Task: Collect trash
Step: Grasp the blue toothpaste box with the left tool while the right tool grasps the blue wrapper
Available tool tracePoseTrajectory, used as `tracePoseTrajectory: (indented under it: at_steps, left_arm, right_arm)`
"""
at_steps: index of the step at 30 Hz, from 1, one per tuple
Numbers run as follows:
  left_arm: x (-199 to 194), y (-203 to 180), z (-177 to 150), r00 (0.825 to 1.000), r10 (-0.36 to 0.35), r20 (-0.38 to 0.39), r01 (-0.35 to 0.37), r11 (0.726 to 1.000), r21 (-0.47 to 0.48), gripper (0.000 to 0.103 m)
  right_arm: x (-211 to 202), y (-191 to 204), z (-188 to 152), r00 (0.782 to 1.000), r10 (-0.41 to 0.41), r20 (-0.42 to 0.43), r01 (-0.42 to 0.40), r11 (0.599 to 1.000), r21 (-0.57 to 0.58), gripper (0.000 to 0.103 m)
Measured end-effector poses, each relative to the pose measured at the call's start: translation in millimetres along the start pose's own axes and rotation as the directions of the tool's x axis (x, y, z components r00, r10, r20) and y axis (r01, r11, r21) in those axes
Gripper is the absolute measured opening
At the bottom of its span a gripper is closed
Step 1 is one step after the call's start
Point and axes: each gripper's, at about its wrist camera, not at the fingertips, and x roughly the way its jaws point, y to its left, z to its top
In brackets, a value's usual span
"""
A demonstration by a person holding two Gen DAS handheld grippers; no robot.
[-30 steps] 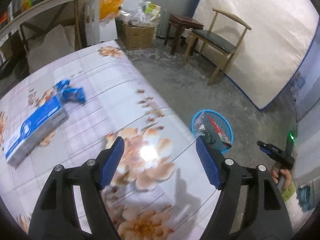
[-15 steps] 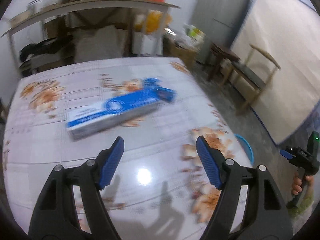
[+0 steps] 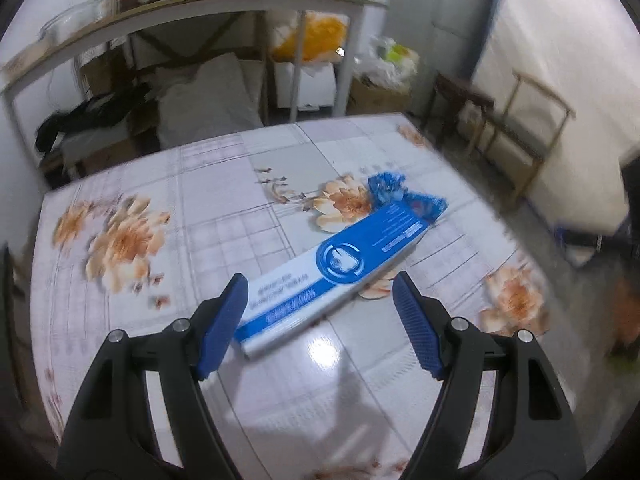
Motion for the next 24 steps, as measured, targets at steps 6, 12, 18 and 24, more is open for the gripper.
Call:
tracePoseTrajectory:
  at_steps: [6, 12, 18, 24]
  left_arm:
    - [51, -10, 9, 0.995, 0.031, -0.094, -0.018, 0.990, 0.140, 0.072]
    - [69, -14, 13, 0.991, 0.015, -0.134, 0.009, 0.984, 0.178, 0.071]
    - [78, -30, 14, 0.987, 0.076, -0.141, -0.038, 0.965, 0.258, 0.067]
    - [75, -46, 15, 0.979, 0.088, -0.182, -0.042, 0.968, 0.246, 0.058]
  right_arm:
    - [76, 27, 70, 0.995, -0.043, -0.089, 0.035, 0.996, -0.084, 0.070]
    - [151, 33, 96, 0.974, -0.093, -0.206, 0.073, 0.992, -0.103, 0.062]
    - [171, 24, 101, 0.972, -0.104, -0.211, 0.087, 0.992, -0.087, 0.039]
    - [150, 4, 86, 0.978, -0.099, -0.181, 0.095, 0.995, -0.033, 0.027]
